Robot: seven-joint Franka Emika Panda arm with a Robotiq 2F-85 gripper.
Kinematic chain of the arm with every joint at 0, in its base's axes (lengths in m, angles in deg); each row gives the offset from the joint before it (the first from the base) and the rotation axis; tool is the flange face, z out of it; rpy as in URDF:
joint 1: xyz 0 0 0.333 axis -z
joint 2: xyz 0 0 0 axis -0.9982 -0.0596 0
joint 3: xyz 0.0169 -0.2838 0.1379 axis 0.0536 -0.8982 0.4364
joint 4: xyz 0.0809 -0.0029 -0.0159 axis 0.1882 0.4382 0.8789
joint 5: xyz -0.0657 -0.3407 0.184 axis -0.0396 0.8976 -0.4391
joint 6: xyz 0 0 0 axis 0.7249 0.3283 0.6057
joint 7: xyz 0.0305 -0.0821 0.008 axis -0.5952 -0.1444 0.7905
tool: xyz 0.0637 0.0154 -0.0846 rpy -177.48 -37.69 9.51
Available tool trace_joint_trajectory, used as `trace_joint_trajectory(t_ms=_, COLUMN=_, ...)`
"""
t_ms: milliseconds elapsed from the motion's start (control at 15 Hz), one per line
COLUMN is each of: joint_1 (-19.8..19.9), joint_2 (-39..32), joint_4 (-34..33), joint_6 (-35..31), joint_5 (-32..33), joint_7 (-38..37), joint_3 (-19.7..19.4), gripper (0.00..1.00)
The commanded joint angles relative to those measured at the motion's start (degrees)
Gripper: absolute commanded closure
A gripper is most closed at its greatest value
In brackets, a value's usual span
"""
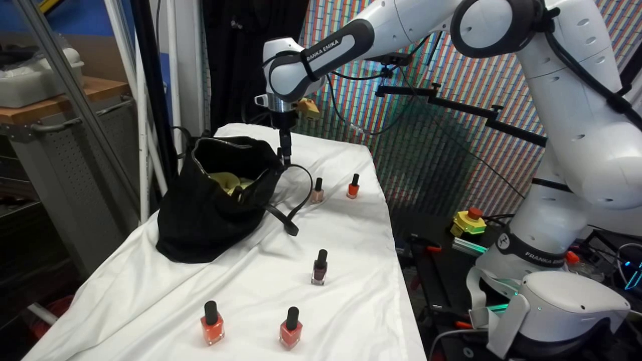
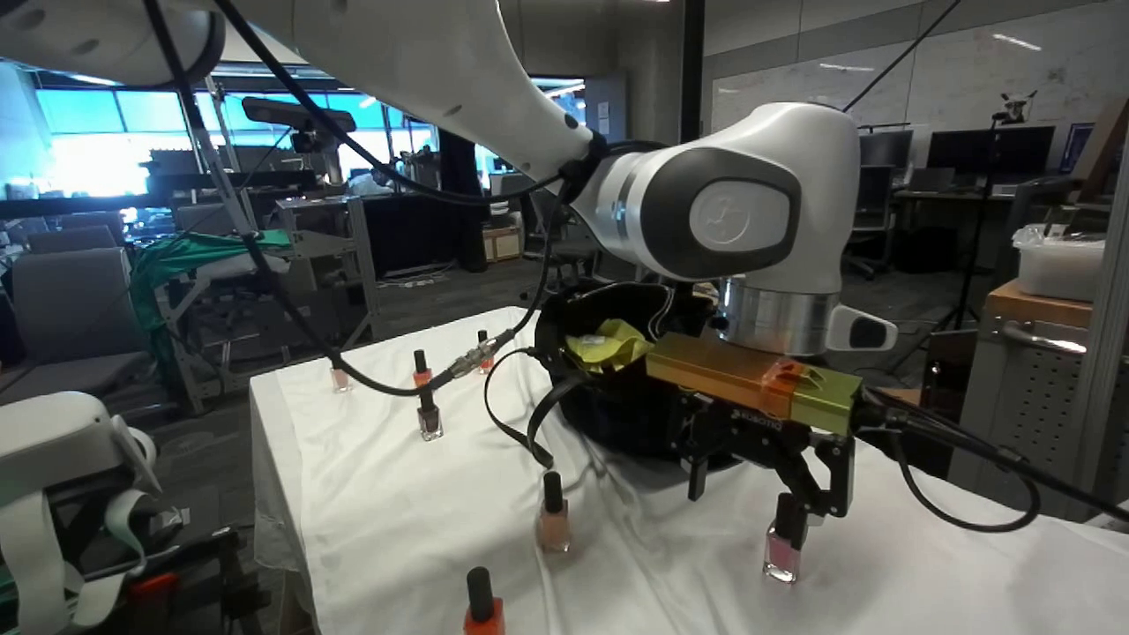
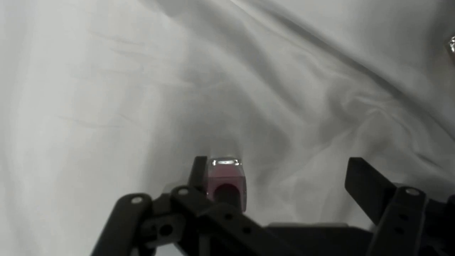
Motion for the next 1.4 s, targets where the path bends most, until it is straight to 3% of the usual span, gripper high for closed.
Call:
trace_joint_trajectory(t_ms=0, joint_1=1.5, joint_2=-2.9, joint_4=-4.6, joint_6=0.8, joint_5=-0.3, joint_7=2.2, joint_3=1.3, gripper=0.0)
trace_joint_trajectory(t_ms=1333, joint_1=2.5, joint_2=-7.8, joint_4=-8.9, joint_6=0.7, joint_5=-0.3, joint_7=3.3, joint_3=1.9, gripper=0.0)
